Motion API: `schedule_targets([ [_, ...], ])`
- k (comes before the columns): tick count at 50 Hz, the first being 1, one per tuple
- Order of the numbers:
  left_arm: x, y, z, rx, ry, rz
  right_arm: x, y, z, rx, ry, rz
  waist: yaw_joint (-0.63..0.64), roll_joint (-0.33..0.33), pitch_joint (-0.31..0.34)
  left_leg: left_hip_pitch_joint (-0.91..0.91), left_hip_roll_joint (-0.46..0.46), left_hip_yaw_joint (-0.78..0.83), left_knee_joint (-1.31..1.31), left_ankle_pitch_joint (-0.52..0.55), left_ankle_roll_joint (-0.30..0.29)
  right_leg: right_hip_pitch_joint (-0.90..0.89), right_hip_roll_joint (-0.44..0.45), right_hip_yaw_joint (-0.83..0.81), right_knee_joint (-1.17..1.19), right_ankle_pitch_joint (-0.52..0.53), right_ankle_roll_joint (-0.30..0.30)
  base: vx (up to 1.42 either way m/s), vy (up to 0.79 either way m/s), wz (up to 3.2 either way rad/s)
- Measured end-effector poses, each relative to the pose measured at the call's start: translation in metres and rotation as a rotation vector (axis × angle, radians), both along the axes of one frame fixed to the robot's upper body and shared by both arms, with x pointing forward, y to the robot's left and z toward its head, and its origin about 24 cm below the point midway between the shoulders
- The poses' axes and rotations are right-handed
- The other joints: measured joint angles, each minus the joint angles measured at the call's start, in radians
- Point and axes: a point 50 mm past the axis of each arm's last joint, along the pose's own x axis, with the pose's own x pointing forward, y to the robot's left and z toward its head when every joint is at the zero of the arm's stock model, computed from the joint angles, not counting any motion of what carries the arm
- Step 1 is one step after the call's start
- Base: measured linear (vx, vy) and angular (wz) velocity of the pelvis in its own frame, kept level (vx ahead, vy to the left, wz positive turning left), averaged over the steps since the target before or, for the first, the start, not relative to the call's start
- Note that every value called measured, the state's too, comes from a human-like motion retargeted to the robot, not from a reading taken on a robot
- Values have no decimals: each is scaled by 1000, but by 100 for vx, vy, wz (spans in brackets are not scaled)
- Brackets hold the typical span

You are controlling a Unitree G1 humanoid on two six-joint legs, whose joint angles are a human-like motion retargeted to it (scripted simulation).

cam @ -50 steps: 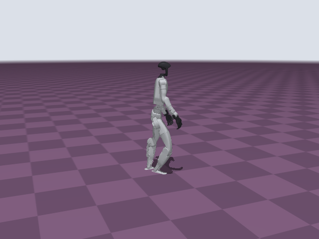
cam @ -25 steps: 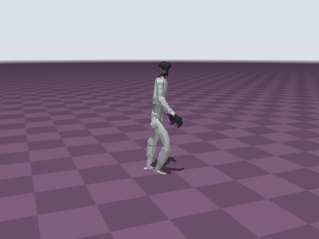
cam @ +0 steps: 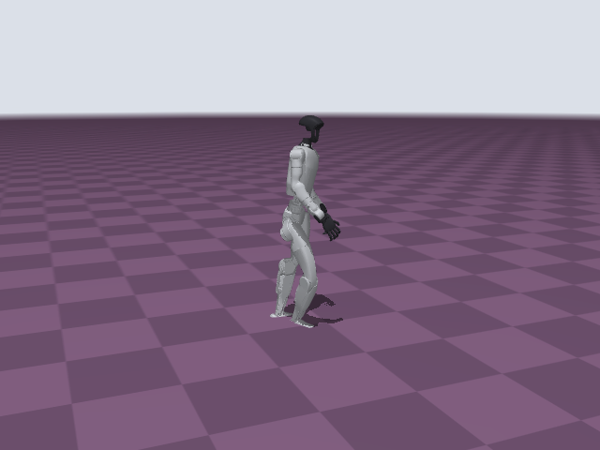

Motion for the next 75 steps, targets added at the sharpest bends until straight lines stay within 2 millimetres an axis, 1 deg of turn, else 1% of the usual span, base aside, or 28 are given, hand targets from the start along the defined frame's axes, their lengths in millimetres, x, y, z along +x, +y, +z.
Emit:
schedule_targets([
  [2,1,2,1,7,-5,-1,2,1,1,-3,-7,2,-1,7,-6,-12,6,-3,3,-7,6,-2,17,-4,-20,7,1,-1,-1,-19],
  [11,1,3,4,18,-34,16,7,3,5,-7,-40,-10,-12,14,-27,-44,13,15,1,11,8,-38,36,14,-34,39,20,-4,-2,-17],
  [16,5,4,8,24,-70,43,12,3,10,4,-72,-43,-22,22,-38,-63,18,19,3,11,13,-54,54,20,-50,62,33,-5,0,-20],
  [20,10,3,11,19,-105,69,12,-1,11,8,-87,-75,-35,24,-45,-74,17,30,1,23,13,-74,55,34,-46,82,45,-8,0,-23],
  [22,16,3,15,17,-134,85,13,-6,12,7,-95,-100,-40,32,-47,-84,22,26,5,13,19,-74,67,30,-61,93,47,-7,2,-26],
  [24,20,2,18,9,-161,98,9,-13,9,-2,-91,-125,-48,33,-49,-89,24,39,2,24,16,-85,59,31,-53,104,48,-11,1,-32],
  [30,46,-3,36,-21,-291,137,-3,-42,7,-44,-95,-216,-62,63,-61,-121,44,44,8,8,29,-100,29,7,-58,101,9,-9,4,-37],
  [35,73,-14,58,-79,-433,157,-10,-61,8,-63,-110,-293,-83,75,-70,-130,41,50,5,26,34,-112,11,70,11,79,15,-11,4,-19],
  [40,107,-24,96,-152,-623,174,-7,-76,16,-61,-159,-364,-86,73,-75,-123,18,29,5,14,64,-81,-21,99,157,15,-9,-9,5,-23],
  [42,114,-26,107,-174,-674,186,-5,-82,21,-60,-183,-390,-81,65,-74,-115,5,25,3,15,78,-51,-36,113,221,-7,-17,-10,3,-25],
  [45,117,-26,115,-191,-712,217,0,-88,28,-57,-224,-425,-68,45,-73,-104,-17,20,1,23,96,11,-48,140,298,-27,-16,-10,1,-24],
  [48,114,-23,116,-193,-725,251,4,-94,35,-53,-267,-465,-51,20,-74,-96,-38,19,-2,36,108,85,-40,169,318,-33,1,-10,-1,-21],
  [53,109,-19,118,-190,-744,300,12,-102,47,-50,-342,-529,-17,-12,-78,-99,-52,30,-3,62,121,193,10,209,223,-58,24,-12,-3,-22],
  [58,106,-16,123,-206,-769,337,21,-113,62,-54,-431,-596,17,-14,-75,-129,-33,51,-2,88,126,242,62,211,76,-117,-9,-15,-4,-29],
  [60,107,-17,128,-225,-786,342,26,-119,70,-53,-469,-629,38,12,-77,-159,4,53,4,87,126,253,114,196,-8,-112,-33,-16,-4,-33],
  [62,106,-18,130,-246,-792,350,27,-123,74,-54,-491,-650,41,16,-74,-177,10,68,3,113,126,244,115,195,-29,-112,-39,-21,-5,-20],
  [65,106,-21,133,-284,-802,356,28,-129,81,-44,-524,-689,46,24,-73,-215,21,66,4,152,121,224,127,196,-60,-105,-48,-21,-6,-15],
  [67,105,-23,135,-309,-806,358,29,-133,85,-34,-544,-715,48,33,-72,-251,30,26,6,185,102,206,137,198,-72,-92,-52,-22,-7,-29],
  [68,105,-23,136,-320,-806,360,29,-135,87,-28,-551,-729,50,38,-71,-276,36,-18,7,202,77,196,144,201,-76,-83,-53,-24,-9,-47],
  [70,104,-25,137,-343,-804,364,28,-139,90,-14,-565,-760,57,51,-71,-336,52,-152,12,220,9,171,163,210,-81,-62,-55,-26,-10,-57],
  [72,102,-26,135,-361,-794,374,26,-142,91,-3,-571,-788,57,54,-73,-381,57,-258,20,216,-37,139,163,221,-64,-47,-53,-26,-9,-36],
  [75,101,-27,135,-380,-786,382,24,-149,95,20,-588,-837,45,63,-87,-430,75,-324,54,186,-58,98,163,219,-56,-32,-54,-19,-6,1],
])
